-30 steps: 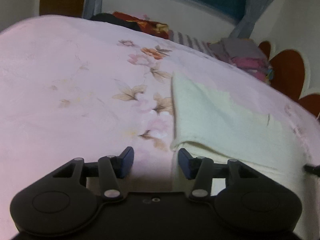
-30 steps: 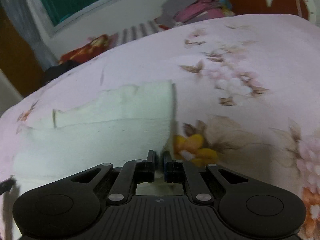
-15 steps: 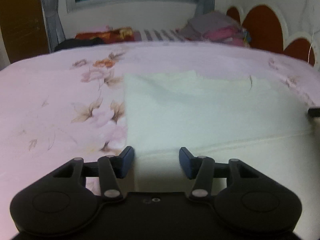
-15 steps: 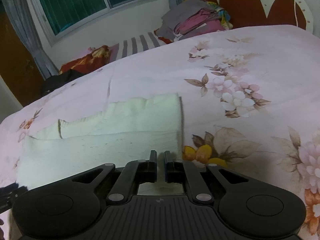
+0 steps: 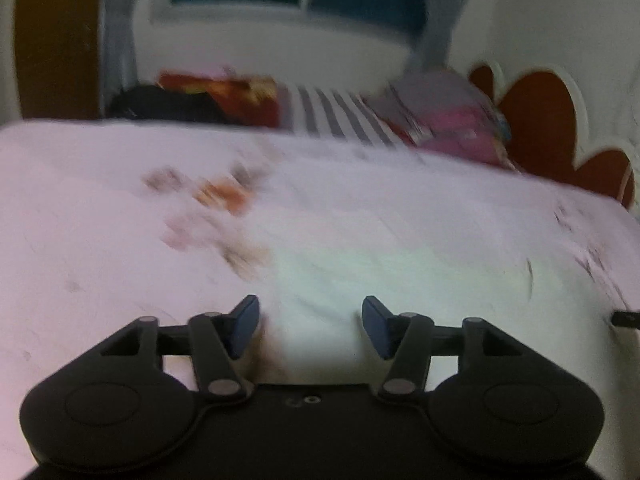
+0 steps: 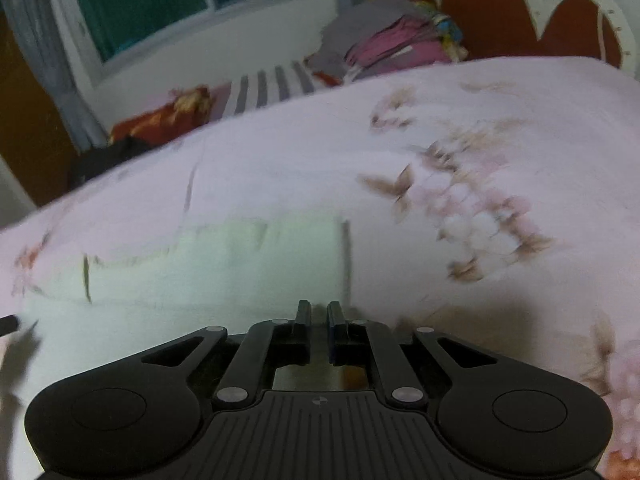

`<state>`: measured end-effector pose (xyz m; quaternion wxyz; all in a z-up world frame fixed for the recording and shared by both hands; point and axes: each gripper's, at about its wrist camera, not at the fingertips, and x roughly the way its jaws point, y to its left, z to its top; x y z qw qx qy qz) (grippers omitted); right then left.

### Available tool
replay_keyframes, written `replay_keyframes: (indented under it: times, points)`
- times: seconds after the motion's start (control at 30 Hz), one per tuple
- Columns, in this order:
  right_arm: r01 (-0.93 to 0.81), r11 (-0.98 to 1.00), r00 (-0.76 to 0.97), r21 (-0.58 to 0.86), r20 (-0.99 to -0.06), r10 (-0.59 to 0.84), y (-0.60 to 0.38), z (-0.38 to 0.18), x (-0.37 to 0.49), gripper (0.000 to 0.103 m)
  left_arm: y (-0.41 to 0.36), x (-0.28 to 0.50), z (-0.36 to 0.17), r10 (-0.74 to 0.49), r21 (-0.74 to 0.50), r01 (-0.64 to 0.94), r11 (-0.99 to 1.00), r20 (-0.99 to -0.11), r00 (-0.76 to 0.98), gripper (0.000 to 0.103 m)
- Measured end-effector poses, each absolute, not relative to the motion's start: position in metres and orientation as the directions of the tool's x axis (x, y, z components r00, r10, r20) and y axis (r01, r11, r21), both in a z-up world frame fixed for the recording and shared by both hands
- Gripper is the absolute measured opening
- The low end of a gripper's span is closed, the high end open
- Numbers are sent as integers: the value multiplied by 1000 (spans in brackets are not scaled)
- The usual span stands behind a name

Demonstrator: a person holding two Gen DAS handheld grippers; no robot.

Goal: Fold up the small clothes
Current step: 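Open both tools and lift them away from the folded sweater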

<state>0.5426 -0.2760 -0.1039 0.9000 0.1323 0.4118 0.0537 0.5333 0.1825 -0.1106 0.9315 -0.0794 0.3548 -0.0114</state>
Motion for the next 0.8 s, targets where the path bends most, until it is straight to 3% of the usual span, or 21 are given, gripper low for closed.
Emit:
replay_keyframes:
  times: [0.13, 0.23, 0.3, 0.33, 0.4, 0.47, 0.6, 0.8]
  points:
    - [-20, 942, 688, 336, -679, 257, -271, -96, 541, 6, 164, 549, -103, -147, -183, 41, 982, -614, 776, 56]
    - [-70, 945, 666, 318, -691, 282, -246, -99, 549, 6, 139, 574, -122, -167, -153, 88, 984, -651, 741, 68]
    - [-58, 956, 644, 287, -721, 255, -238, -110, 556, 6, 142, 591, -147, -113, -134, 21, 991, -733, 670, 64]
    - [-25, 963, 638, 270, -737, 223, -241, -117, 560, 5, 146, 586, -147, -124, -149, 24, 989, -708, 695, 66]
    - [35, 964, 654, 264, -736, 178, -255, -119, 559, 5, 154, 575, -139, -103, -150, -9, 989, -716, 691, 55]
    - [65, 964, 665, 257, -732, 150, -263, -110, 550, 6, 151, 552, -126, -93, -134, 2, 991, -677, 730, 58]
    - [-63, 938, 676, 340, -677, 291, -232, -96, 531, 6, 120, 528, -119, -161, -161, 75, 984, -624, 765, 58]
    - [-285, 890, 572, 356, -682, 456, -153, -106, 519, 6, 106, 515, -138, -116, -66, 96, 993, -658, 744, 57]
